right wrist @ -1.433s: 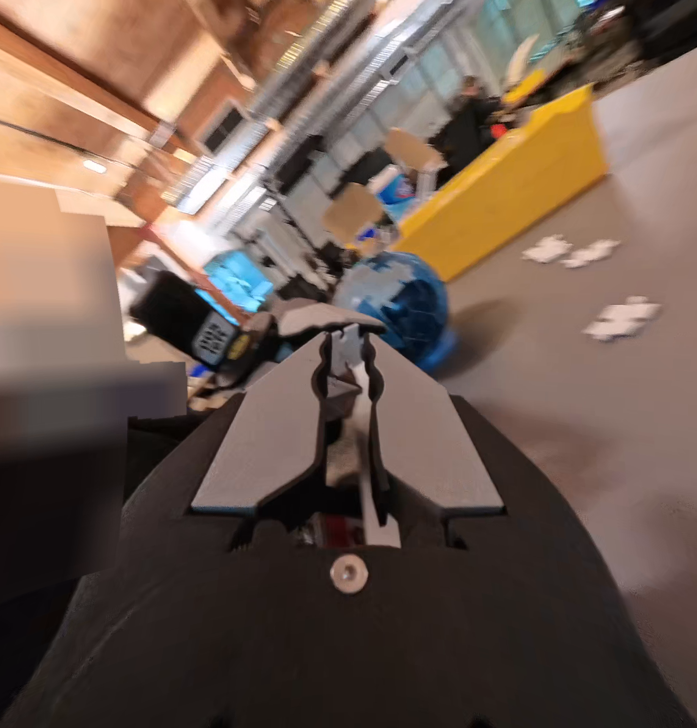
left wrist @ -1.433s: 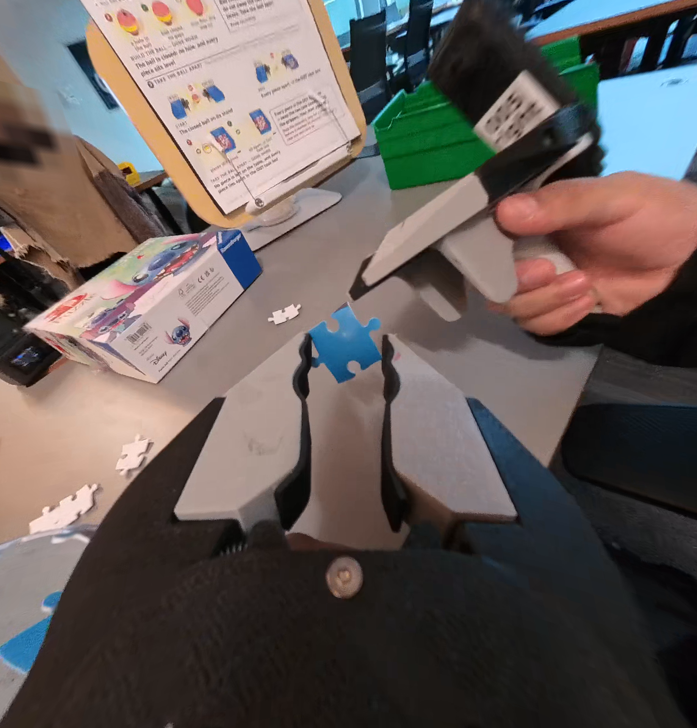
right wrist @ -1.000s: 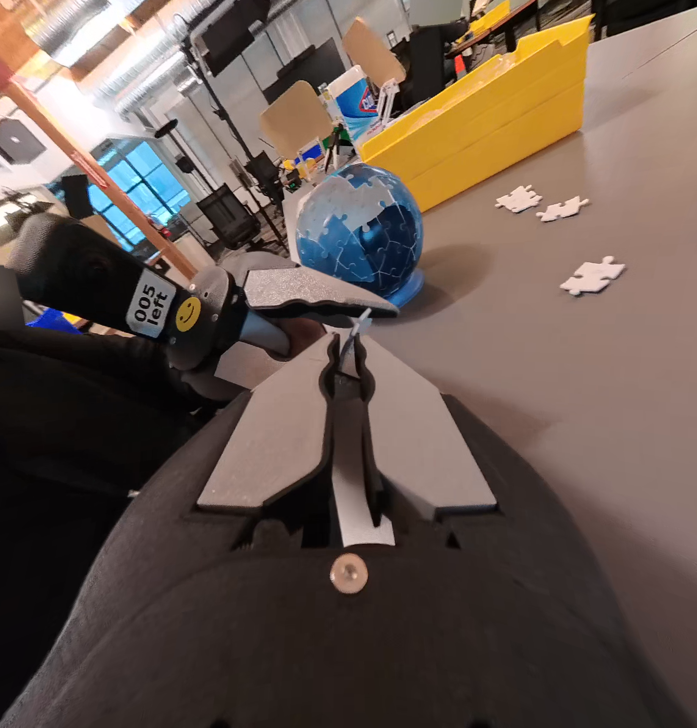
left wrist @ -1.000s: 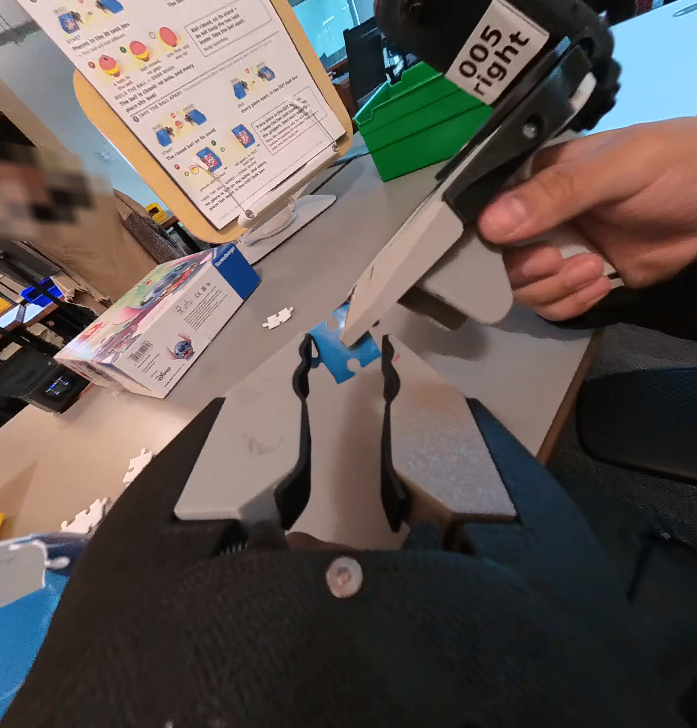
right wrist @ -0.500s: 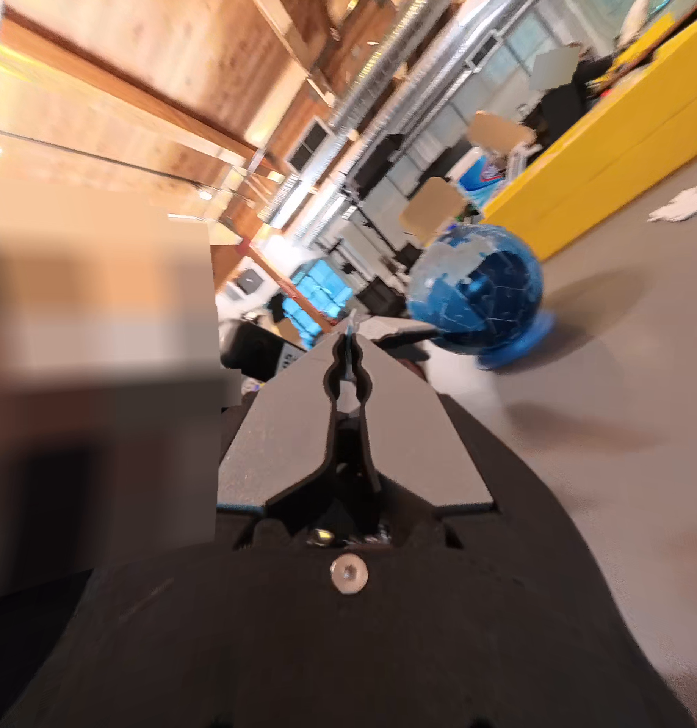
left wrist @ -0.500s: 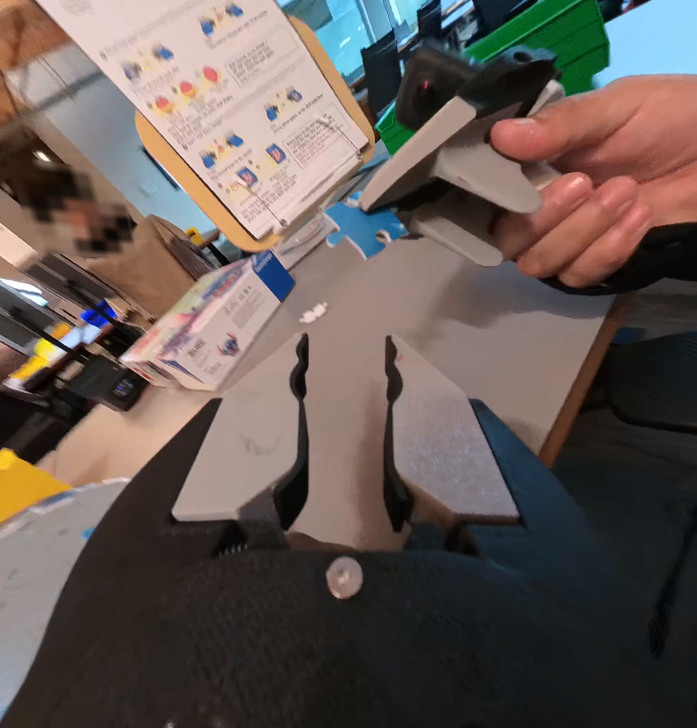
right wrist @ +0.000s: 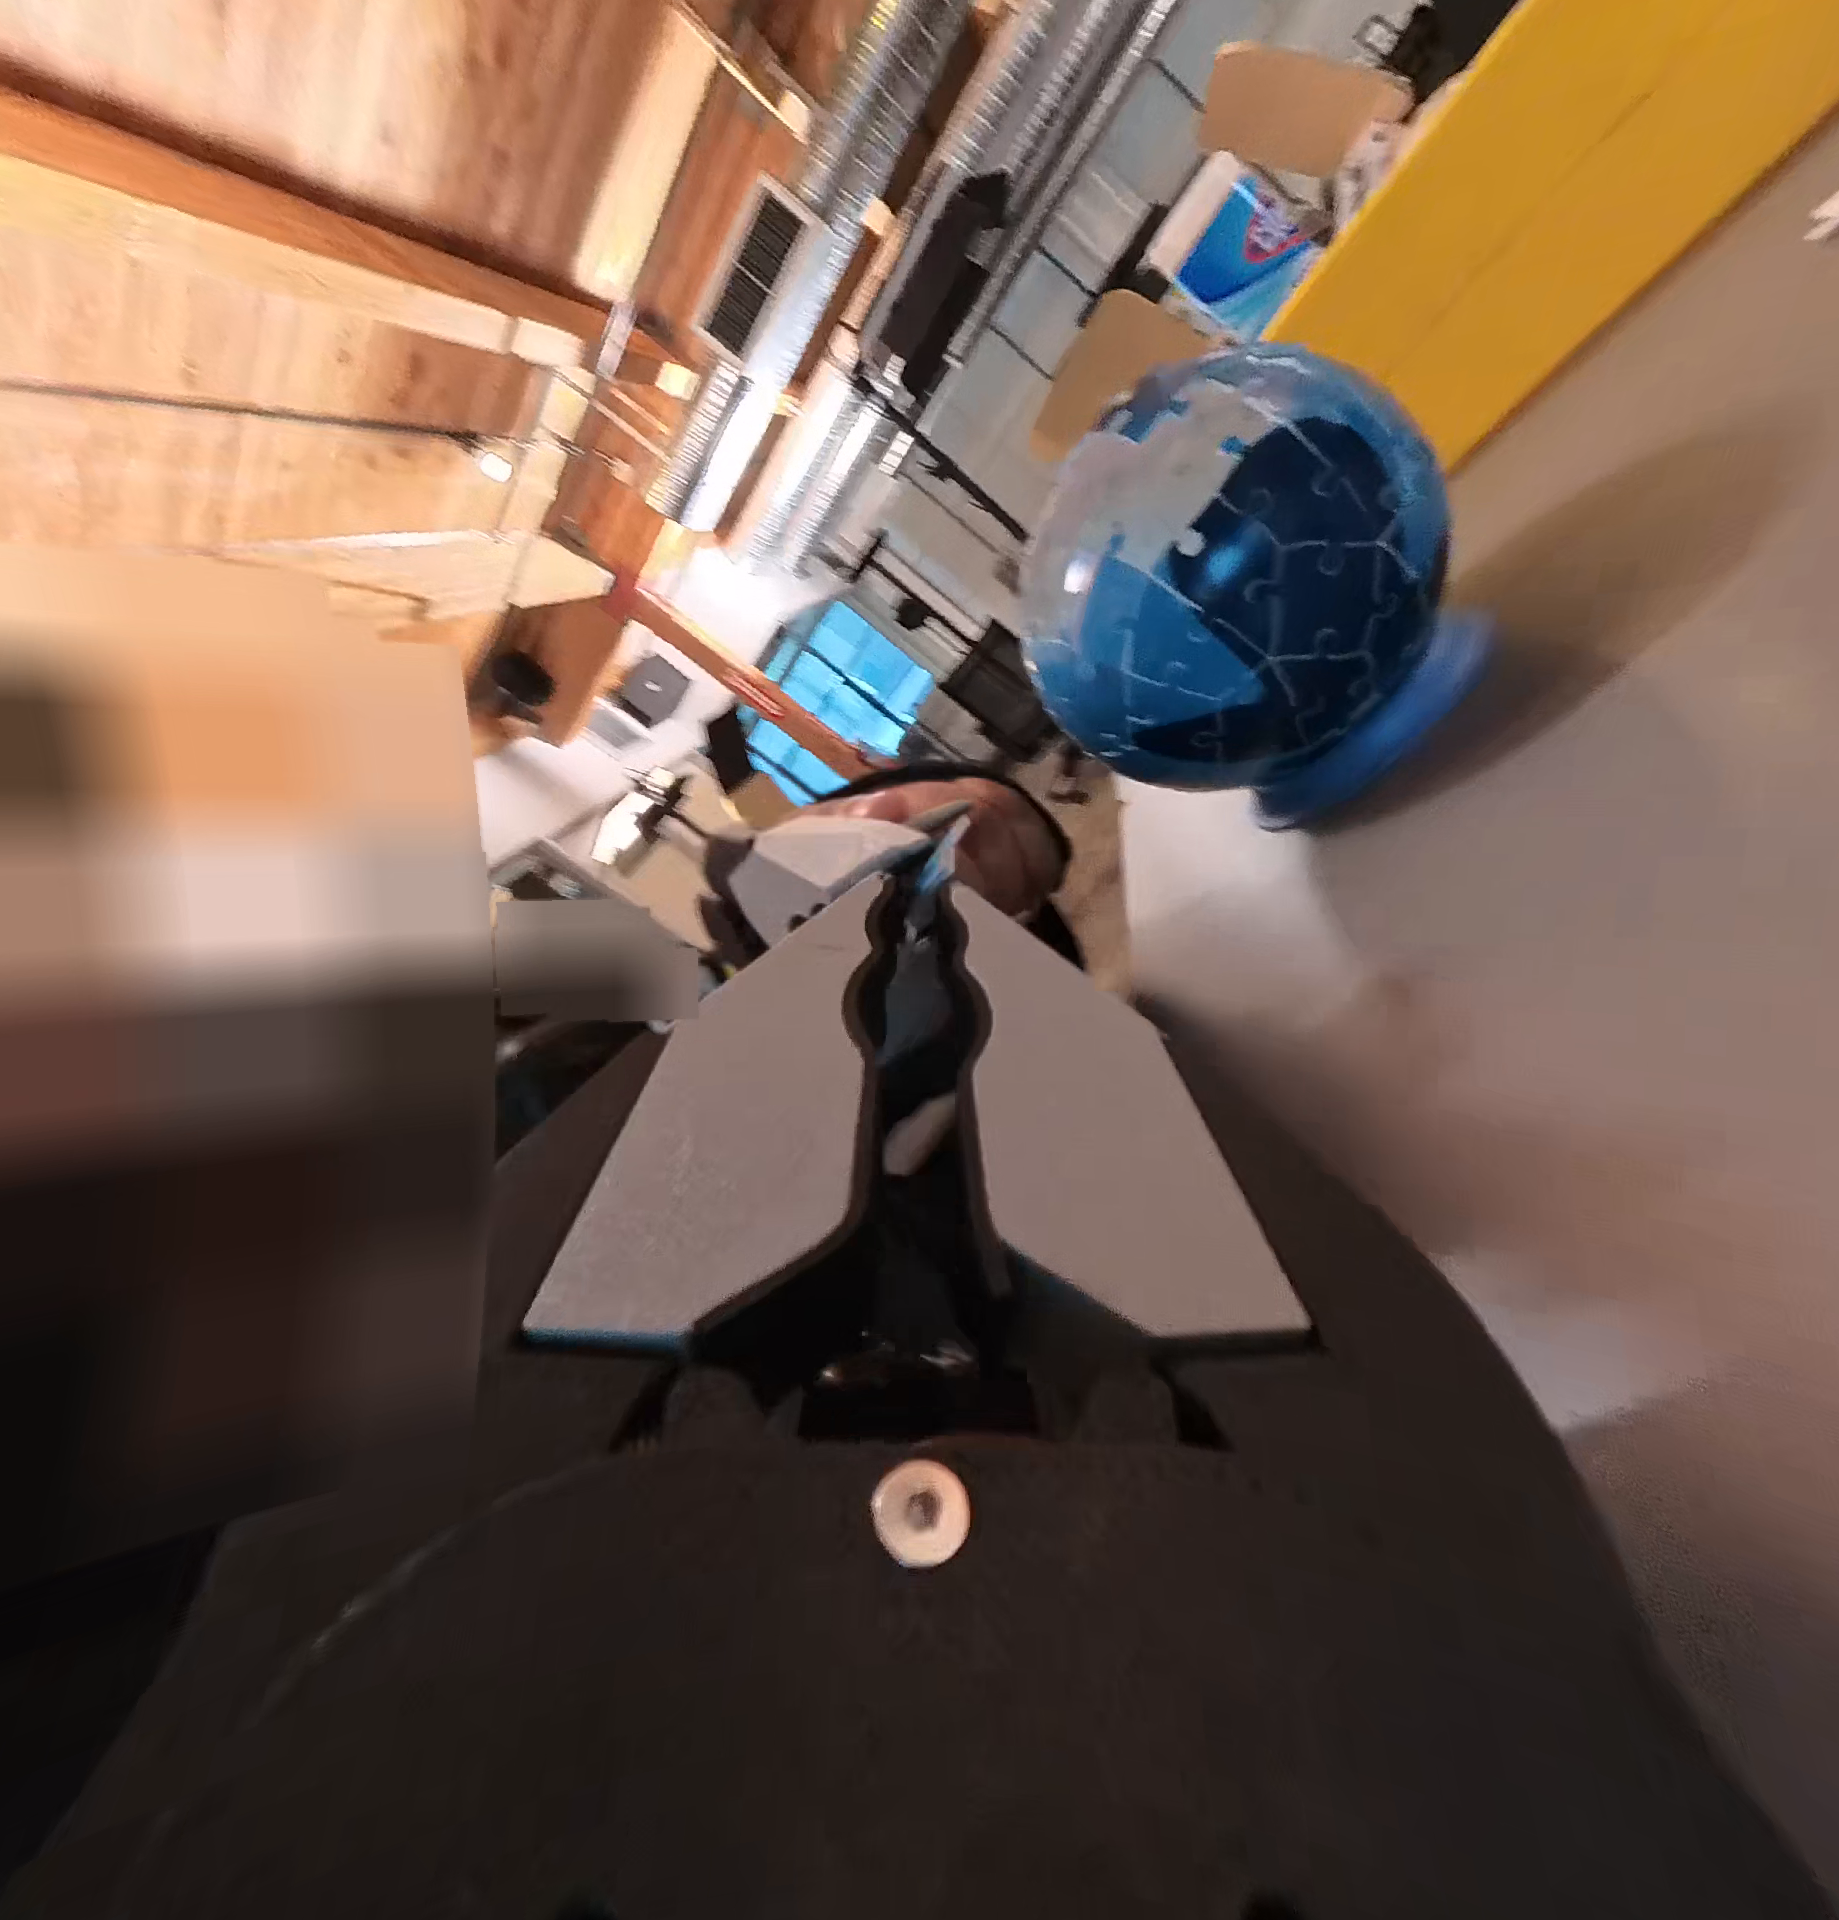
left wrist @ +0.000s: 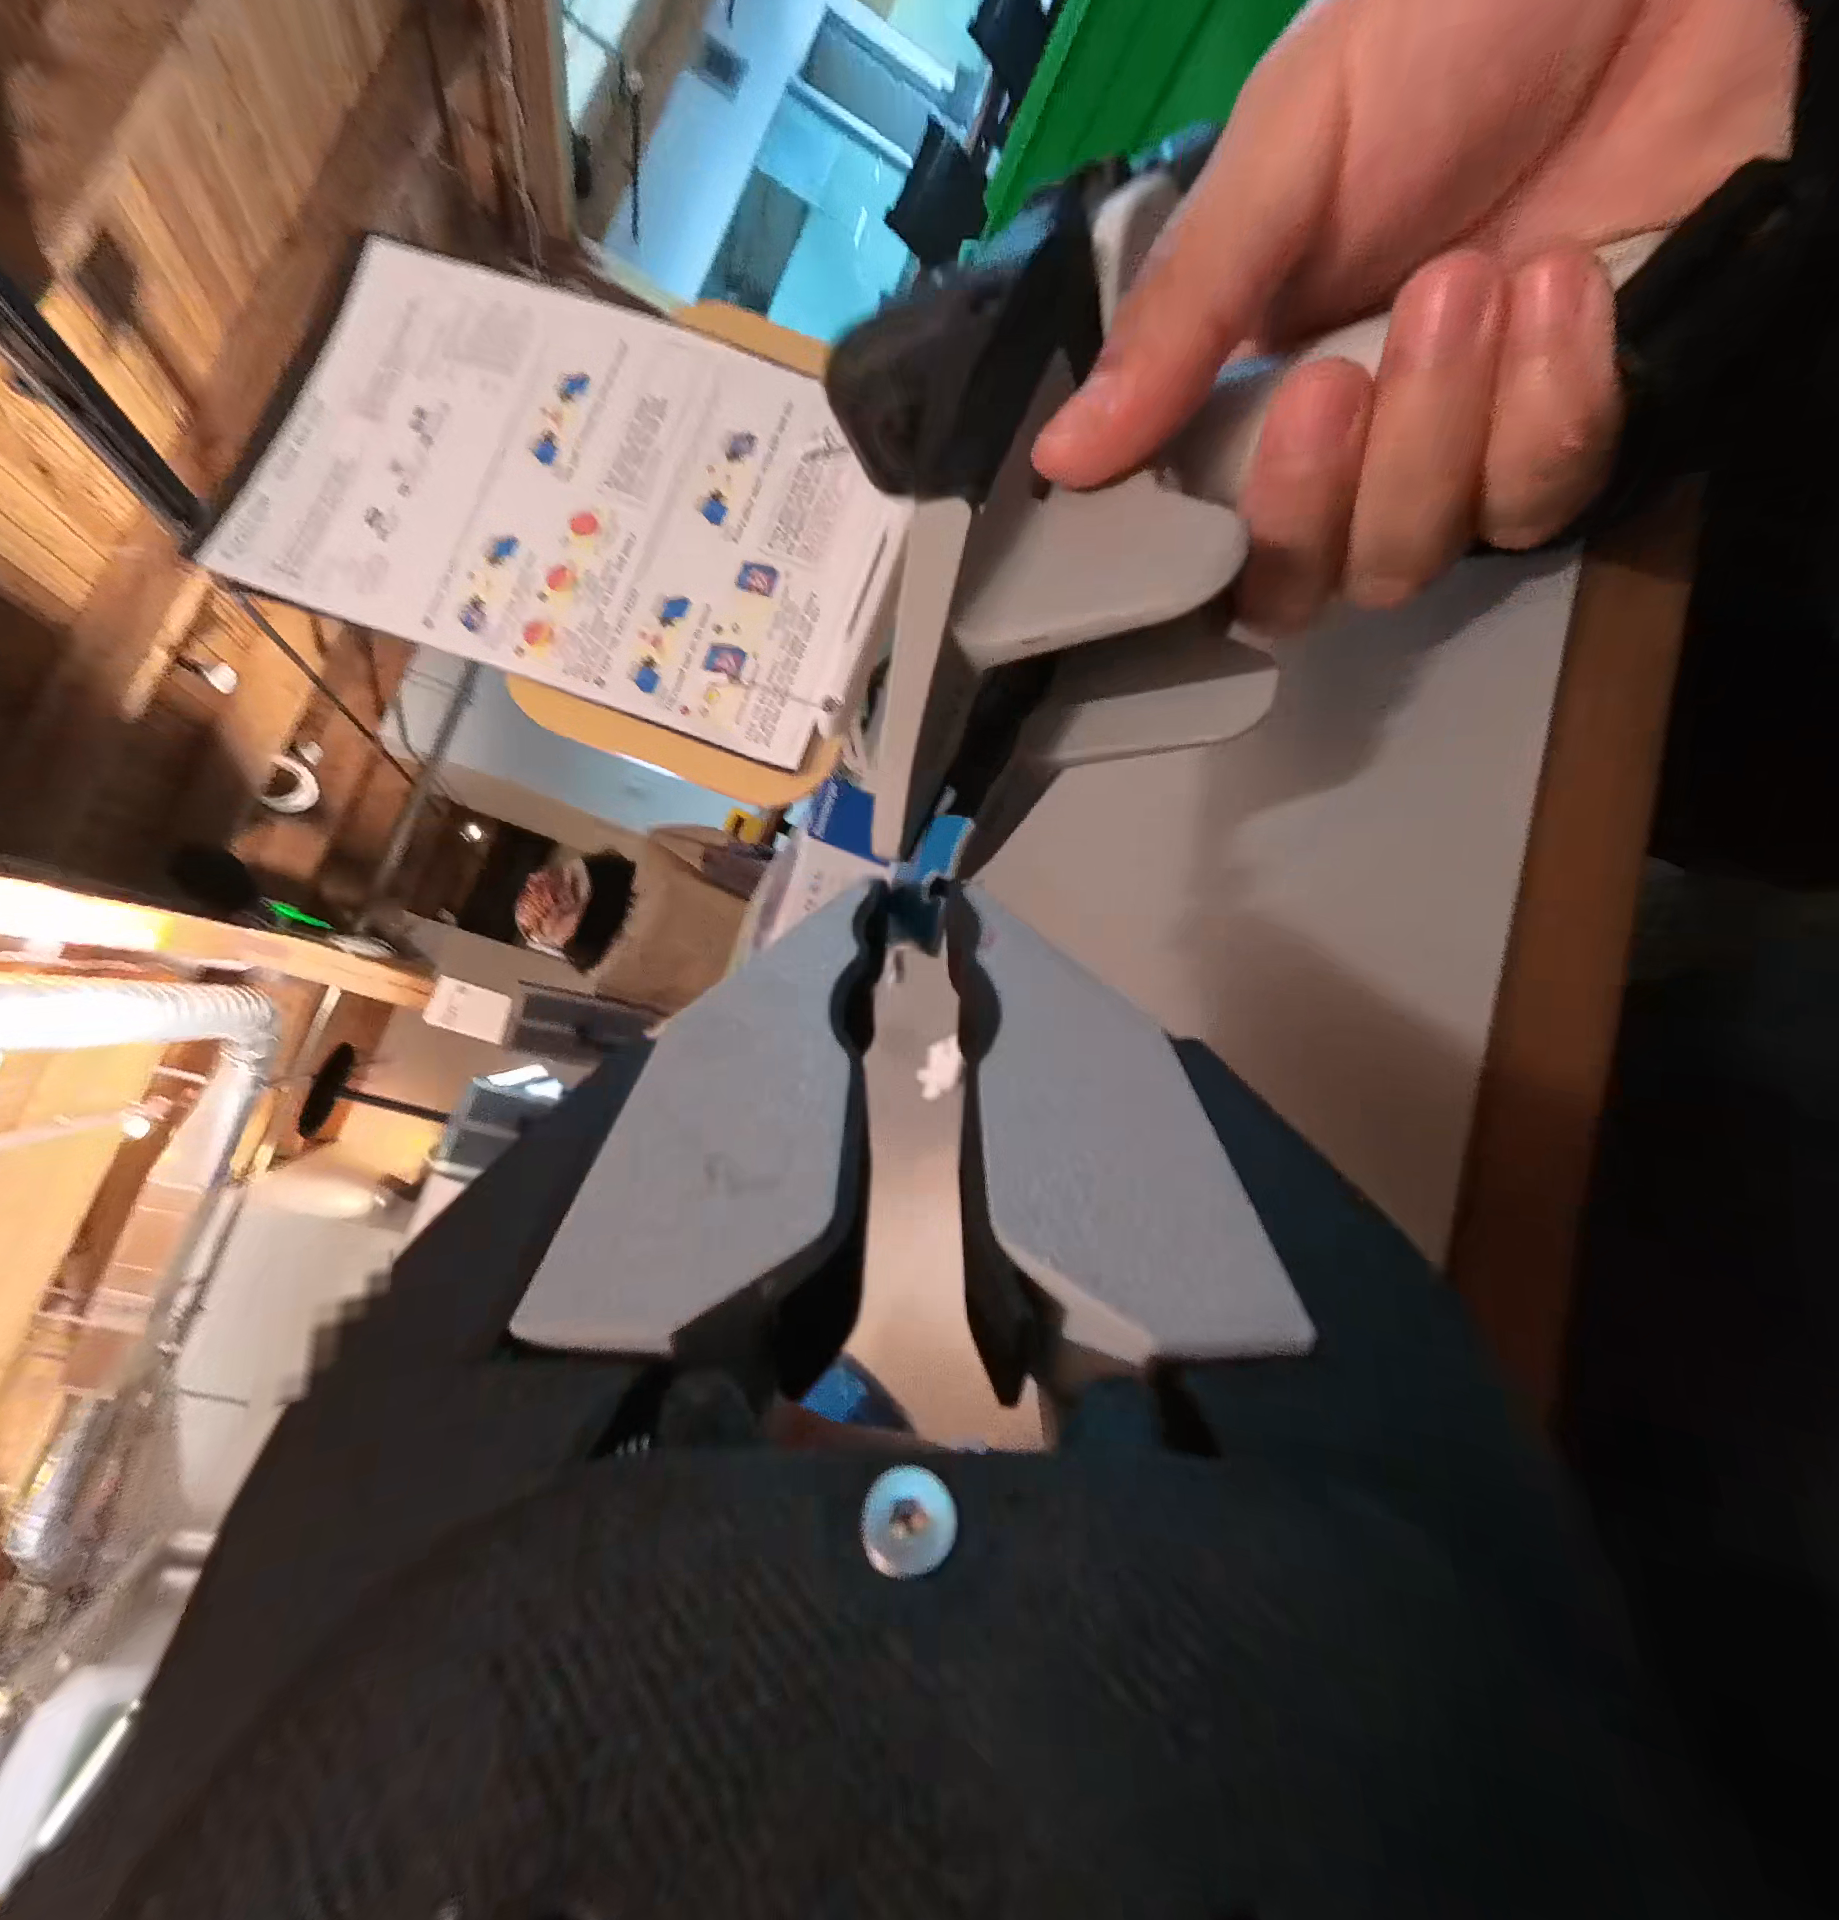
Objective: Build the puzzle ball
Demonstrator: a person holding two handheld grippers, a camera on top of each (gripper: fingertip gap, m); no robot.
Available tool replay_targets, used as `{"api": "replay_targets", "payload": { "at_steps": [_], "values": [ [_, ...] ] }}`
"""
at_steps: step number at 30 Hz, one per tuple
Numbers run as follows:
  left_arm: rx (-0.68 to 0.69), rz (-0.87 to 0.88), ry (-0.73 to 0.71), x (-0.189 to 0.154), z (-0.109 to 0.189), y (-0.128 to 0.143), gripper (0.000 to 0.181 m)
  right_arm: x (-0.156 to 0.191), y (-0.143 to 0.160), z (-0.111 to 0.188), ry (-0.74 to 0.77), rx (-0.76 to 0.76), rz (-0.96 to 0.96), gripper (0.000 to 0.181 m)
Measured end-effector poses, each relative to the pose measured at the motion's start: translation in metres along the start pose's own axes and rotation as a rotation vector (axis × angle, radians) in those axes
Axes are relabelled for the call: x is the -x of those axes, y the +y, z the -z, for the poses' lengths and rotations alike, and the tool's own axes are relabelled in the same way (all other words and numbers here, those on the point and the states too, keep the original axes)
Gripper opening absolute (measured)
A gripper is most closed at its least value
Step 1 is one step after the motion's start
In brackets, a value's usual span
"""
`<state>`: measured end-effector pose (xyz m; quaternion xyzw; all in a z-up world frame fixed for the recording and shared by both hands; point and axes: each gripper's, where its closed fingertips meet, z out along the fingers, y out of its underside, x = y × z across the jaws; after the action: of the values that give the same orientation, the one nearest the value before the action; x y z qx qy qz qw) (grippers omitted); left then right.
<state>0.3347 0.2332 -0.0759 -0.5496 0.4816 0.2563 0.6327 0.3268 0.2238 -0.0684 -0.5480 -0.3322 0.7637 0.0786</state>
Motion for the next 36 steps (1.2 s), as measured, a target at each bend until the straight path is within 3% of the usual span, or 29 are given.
{"api": "replay_targets", "payload": {
  "at_steps": [1,9,15,21,24,32,36],
  "values": [
    [0.012,0.031,0.005,-0.003,0.0,0.003,0.008,-0.004,0.003,0.0,0.043,0.022,0.034,0.005],
    [-0.005,0.174,-0.001,-0.022,-0.003,0.01,0.008,-0.021,0.017,0.008,0.324,0.208,0.425,0.015],
    [-0.065,0.123,-0.096,-0.008,-0.016,0.012,0.001,-0.008,0.004,0.016,0.167,0.096,0.285,0.012],
    [-0.071,0.317,-0.001,-0.002,-0.028,0.016,0.0,-0.005,-0.02,0.031,0.092,-0.004,0.272,0.016],
    [-0.066,0.327,0.012,-0.003,-0.029,0.017,0.0,-0.002,-0.036,0.038,0.055,-0.093,0.281,0.012],
    [-0.072,0.395,0.033,0.001,-0.029,0.017,0.0,0.001,-0.046,0.04,0.1,-0.132,0.444,0.011],
    [-0.127,0.556,0.181,0.007,-0.012,-0.003,0.0,0.011,-0.034,0.033,0.125,-0.081,0.594,0.012]
  ]
}}
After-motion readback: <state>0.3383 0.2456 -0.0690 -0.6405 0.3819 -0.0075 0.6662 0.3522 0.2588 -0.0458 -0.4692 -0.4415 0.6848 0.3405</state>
